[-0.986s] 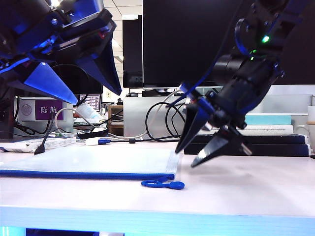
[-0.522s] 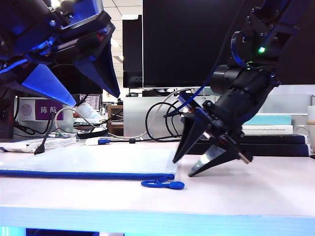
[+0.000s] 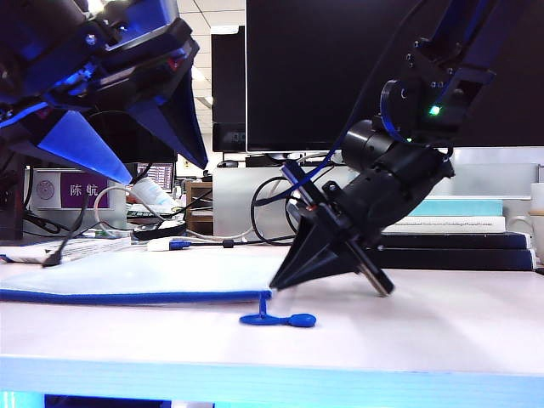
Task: Pick up the transparent plastic file bag with a blue zipper and open its zipper.
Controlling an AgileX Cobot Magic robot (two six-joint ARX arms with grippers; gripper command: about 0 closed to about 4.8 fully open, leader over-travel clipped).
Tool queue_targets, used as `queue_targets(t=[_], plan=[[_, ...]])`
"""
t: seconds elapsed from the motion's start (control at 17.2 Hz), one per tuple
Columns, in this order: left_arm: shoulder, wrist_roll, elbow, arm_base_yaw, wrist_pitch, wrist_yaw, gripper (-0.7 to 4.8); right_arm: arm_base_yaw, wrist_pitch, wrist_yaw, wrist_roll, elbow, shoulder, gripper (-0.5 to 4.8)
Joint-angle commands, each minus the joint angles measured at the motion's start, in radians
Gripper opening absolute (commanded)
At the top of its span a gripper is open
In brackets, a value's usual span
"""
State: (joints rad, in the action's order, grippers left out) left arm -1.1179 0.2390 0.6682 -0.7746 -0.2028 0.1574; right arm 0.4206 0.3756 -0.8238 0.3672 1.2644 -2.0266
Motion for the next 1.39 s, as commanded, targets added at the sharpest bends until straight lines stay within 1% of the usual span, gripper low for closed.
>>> queue_targets(t=[0.06, 0.17, 0.23, 0.29, 0.35, 0.46, 0.52, 0.58, 0.64, 0.7, 0.75, 0.87, 0.93, 1.04, 1.16, 1.22, 1.28, 1.39], plan=[[0.003, 0.010, 0.003, -0.003, 0.006, -0.050, 4.79, -0.001, -0.092, -0.019, 0.039, -0.001, 0.047, -0.09], [0.003, 0.055, 0.003, -0.006, 0.014, -0.122, 4.79, -0.001, -0.119, -0.035, 0.058, -0.001, 0.086, -0.09], [0.003, 0.064, 0.003, -0.021, 0.015, -0.135, 4.79, -0.002, -0.134, -0.043, 0.077, -0.001, 0.108, -0.09], [0.003, 0.069, 0.002, -0.058, 0.017, -0.114, 4.52, -0.002, -0.156, -0.056, 0.085, 0.000, 0.138, -0.09], [0.003, 0.076, 0.001, -0.117, 0.023, -0.026, 4.30, -0.002, -0.169, -0.059, 0.102, 0.004, 0.168, -0.09], [0.002, 0.077, -0.007, -0.217, 0.066, 0.195, 4.30, -0.002, -0.176, -0.081, 0.118, 0.012, 0.201, -0.09], [0.002, 0.077, -0.018, -0.259, 0.108, 0.266, 4.30, -0.002, -0.179, -0.094, 0.128, 0.012, 0.214, -0.09], [0.002, 0.076, -0.035, -0.307, 0.167, 0.341, 4.26, -0.002, -0.186, -0.130, 0.141, 0.012, 0.228, -0.09], [0.000, 0.089, -0.056, -0.332, 0.204, 0.406, 3.98, -0.002, -0.191, -0.163, 0.174, 0.012, 0.238, -0.09], [0.000, 0.103, -0.070, -0.336, 0.217, 0.412, 3.71, -0.002, -0.195, -0.187, 0.188, 0.012, 0.243, -0.09], [0.000, 0.109, -0.088, -0.336, 0.244, 0.416, 3.65, -0.001, -0.193, -0.198, 0.191, 0.012, 0.251, -0.09], [0.000, 0.109, -0.125, -0.333, 0.325, 0.428, 3.65, 0.005, -0.192, -0.236, 0.206, 0.012, 0.272, -0.09], [0.000, 0.109, -0.141, -0.334, 0.385, 0.401, 3.65, 0.005, -0.192, -0.246, 0.208, 0.011, 0.290, -0.09], [0.000, 0.107, -0.143, -0.333, 0.415, 0.407, 3.66, 0.005, -0.186, -0.259, 0.213, 0.011, 0.310, -0.09], [0.000, 0.054, -0.143, -0.330, 0.488, 0.403, 3.65, 0.005, -0.167, -0.307, 0.214, 0.011, 0.322, -0.09], [0.000, 0.030, -0.143, -0.323, 0.539, 0.402, 3.65, 0.015, -0.162, -0.316, 0.217, 0.011, 0.327, -0.09], [0.000, 0.017, -0.143, -0.312, 0.560, 0.390, 3.65, 0.021, -0.162, -0.325, 0.224, 0.011, 0.333, -0.09], [0.000, 0.011, -0.143, -0.272, 0.594, 0.314, 3.65, 0.045, -0.164, -0.331, 0.232, 0.011, 0.338, -0.09]])
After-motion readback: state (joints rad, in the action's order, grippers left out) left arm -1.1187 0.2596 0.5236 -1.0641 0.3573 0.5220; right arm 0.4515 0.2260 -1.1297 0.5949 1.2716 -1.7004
